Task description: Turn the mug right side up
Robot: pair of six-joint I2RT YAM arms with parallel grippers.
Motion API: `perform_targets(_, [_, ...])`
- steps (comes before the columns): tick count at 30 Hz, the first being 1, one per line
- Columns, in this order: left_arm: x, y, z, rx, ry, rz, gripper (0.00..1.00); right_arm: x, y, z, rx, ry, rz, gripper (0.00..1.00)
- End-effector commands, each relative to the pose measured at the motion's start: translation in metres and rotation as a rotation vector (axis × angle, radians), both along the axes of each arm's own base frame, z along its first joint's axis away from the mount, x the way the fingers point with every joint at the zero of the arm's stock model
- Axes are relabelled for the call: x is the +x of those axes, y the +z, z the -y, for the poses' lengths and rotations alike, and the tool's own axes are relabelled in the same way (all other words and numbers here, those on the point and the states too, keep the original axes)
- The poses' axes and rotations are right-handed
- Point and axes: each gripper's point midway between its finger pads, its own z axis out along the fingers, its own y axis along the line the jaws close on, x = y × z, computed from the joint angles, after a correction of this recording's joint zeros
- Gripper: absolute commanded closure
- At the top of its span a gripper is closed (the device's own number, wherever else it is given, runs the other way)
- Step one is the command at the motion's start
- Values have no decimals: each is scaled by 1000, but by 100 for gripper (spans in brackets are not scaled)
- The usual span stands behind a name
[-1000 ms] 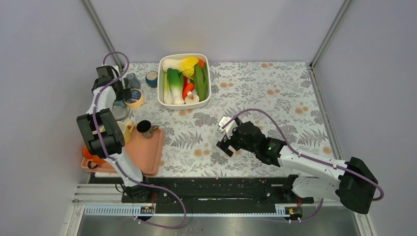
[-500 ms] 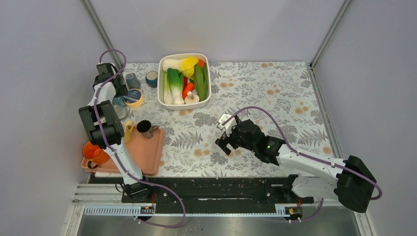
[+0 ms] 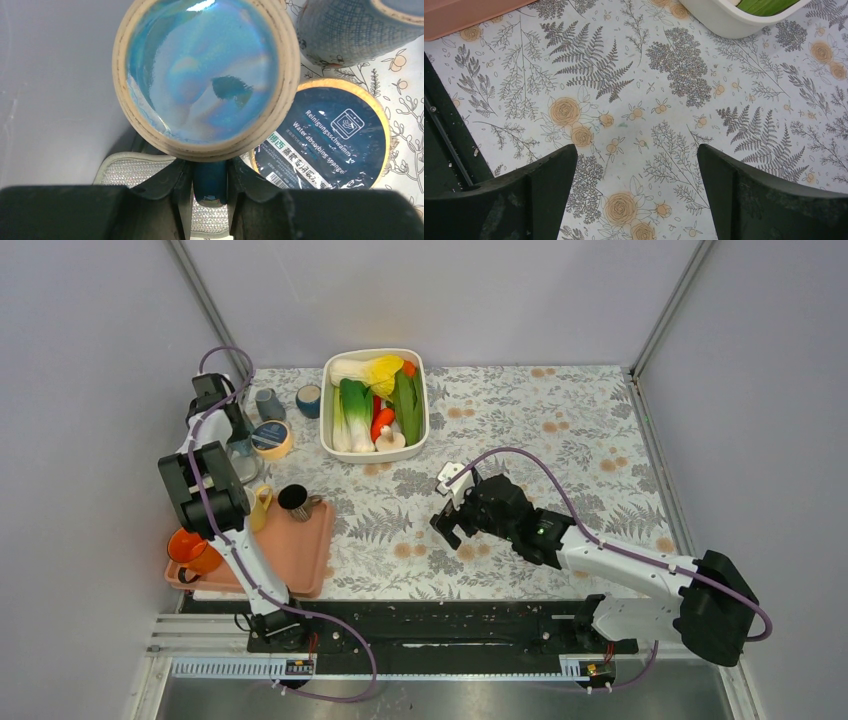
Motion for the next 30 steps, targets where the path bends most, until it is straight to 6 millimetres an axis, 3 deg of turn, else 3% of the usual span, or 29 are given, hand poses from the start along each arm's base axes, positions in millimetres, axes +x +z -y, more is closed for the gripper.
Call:
perform_targets(1, [14, 13, -8, 14, -19, 60, 100, 5, 27, -10, 72, 7, 29, 1])
perform_targets(5, [8, 28, 2, -20, -57, 101, 100, 5, 32, -7, 79, -1, 42, 0])
perform_targets(11, [2, 82, 25, -42, -145, 224, 100, 4, 43, -6, 118, -10, 59, 0])
perform_targets(15, [-4, 84, 49, -156, -224, 220, 100, 7, 49, -3, 171, -51, 71, 1])
perform_targets(19, [-12, 88, 54, -173, -226, 250, 100, 5, 50, -1, 225, -71, 63, 1])
perform_targets(25, [-16, 115, 69, -192, -279, 307, 100, 6, 61, 7, 347, -140, 72, 1])
perform_targets(30, [-24, 116, 82, -244, -303, 299, 100, 3, 70, 5, 457, -147, 57, 1])
